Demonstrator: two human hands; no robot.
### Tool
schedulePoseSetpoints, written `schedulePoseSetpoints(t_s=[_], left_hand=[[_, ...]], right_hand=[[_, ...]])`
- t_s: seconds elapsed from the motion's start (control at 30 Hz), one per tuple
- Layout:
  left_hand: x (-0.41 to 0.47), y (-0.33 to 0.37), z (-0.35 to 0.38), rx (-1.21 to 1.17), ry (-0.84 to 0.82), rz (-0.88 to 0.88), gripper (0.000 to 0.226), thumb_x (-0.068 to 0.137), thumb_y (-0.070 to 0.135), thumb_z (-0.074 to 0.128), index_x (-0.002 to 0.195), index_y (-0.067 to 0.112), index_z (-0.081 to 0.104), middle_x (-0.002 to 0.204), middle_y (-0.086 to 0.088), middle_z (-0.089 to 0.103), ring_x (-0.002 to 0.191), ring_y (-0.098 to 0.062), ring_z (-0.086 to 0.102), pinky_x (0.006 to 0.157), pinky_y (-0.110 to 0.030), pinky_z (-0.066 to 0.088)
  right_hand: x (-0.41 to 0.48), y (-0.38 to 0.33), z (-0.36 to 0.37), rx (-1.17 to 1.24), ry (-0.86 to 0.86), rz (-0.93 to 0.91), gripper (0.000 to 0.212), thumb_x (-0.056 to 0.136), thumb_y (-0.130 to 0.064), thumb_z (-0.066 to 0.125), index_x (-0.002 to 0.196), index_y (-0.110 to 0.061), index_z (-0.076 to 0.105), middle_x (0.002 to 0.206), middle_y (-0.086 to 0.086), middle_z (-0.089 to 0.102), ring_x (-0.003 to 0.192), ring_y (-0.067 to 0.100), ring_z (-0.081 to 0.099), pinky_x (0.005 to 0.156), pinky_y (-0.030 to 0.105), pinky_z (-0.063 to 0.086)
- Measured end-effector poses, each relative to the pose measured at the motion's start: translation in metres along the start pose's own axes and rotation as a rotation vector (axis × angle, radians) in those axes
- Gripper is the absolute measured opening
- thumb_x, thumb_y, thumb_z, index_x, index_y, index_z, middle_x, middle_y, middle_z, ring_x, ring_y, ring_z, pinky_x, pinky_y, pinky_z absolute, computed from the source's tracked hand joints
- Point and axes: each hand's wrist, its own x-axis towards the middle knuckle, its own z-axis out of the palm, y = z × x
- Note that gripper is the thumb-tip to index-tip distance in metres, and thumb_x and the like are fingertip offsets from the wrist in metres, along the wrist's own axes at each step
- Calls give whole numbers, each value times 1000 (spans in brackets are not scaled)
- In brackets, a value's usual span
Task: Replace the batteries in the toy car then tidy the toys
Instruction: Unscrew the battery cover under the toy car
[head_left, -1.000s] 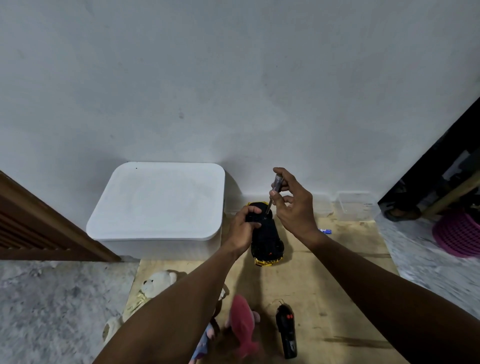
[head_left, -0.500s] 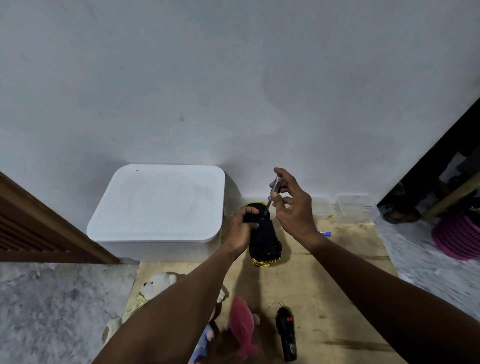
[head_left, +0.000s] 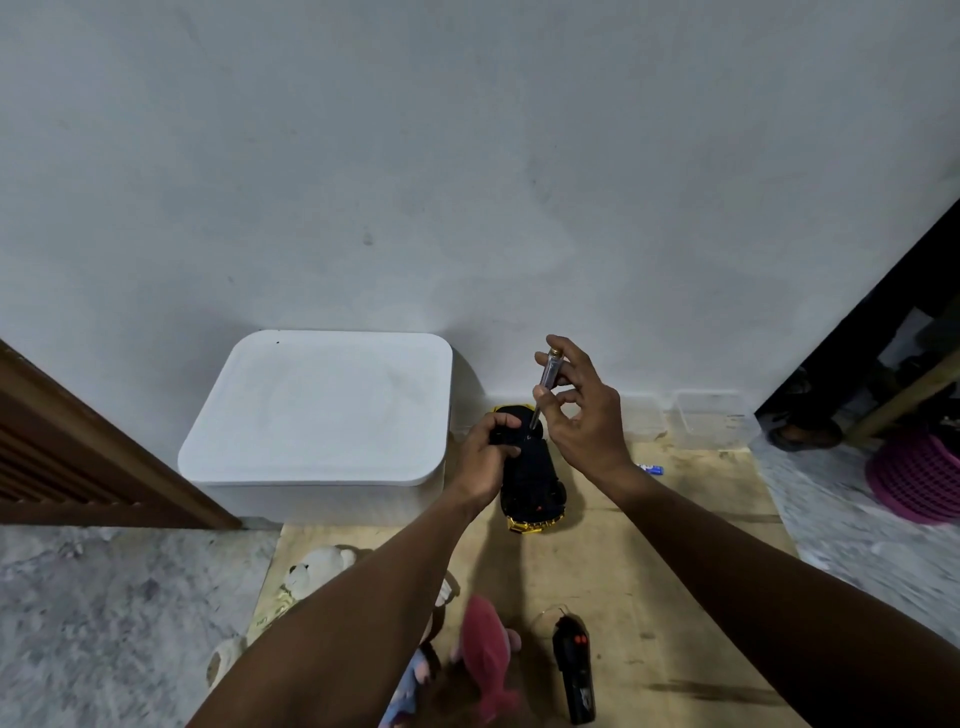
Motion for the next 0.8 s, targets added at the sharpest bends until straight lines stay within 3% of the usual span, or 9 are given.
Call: schedulePoseSetpoints(t_s=[0.17, 0.27, 0.37, 0.47, 0.63, 0.8], left_hand=[[0, -2, -4, 23, 12, 0, 39, 81, -17, 45, 97, 17, 59, 108, -10, 62, 98, -26, 59, 79, -35, 52], [0, -3, -5, 30, 19, -4, 38, 82, -16, 46, 97, 16, 59, 113, -13, 60, 100, -27, 58, 77, -35, 54], [-1, -2, -5, 38, 22, 3, 38, 81, -16, 47, 96, 17, 60, 118, -17, 59, 103, -29, 58, 82, -39, 55], [-2, -1, -4, 51, 21, 3, 37, 82, -16, 46, 98, 16, 59, 118, -16, 59, 100, -26, 58, 70, -29, 53], [-5, 3, -2, 27, 12, 1, 37, 82, -19, 44, 100, 11, 56, 109, -12, 60, 91, -21, 58, 63, -22, 50], [-3, 1, -3, 33, 12, 12, 38, 81, -18, 45, 96, 15, 58, 110, -12, 61, 97, -25, 59, 71, -29, 51]], right_hand=[[1, 3, 1, -14, 28, -18, 51, 88, -4, 68, 134, -24, 56, 102, -3, 63, 84, 12, 65, 70, 40, 59], [1, 3, 1, -8, 7, 0, 54, 90, 0, 62, 136, -26, 53, 103, -1, 66, 89, 13, 67, 73, 37, 60], [1, 1, 1, -30, 16, -43, 51, 88, -5, 68, 134, -24, 56, 103, -1, 61, 89, 10, 64, 69, 36, 60], [2, 1, 1, -53, 35, -57, 48, 88, -9, 71, 132, -23, 58, 98, -1, 60, 85, 9, 63, 67, 36, 60], [1, 0, 2, -13, 17, -8, 52, 91, -1, 60, 137, -26, 55, 103, 0, 67, 92, 14, 68, 70, 37, 60], [1, -2, 0, -62, 44, -70, 51, 87, -7, 71, 133, -25, 56, 100, -2, 58, 88, 7, 64, 66, 31, 61]])
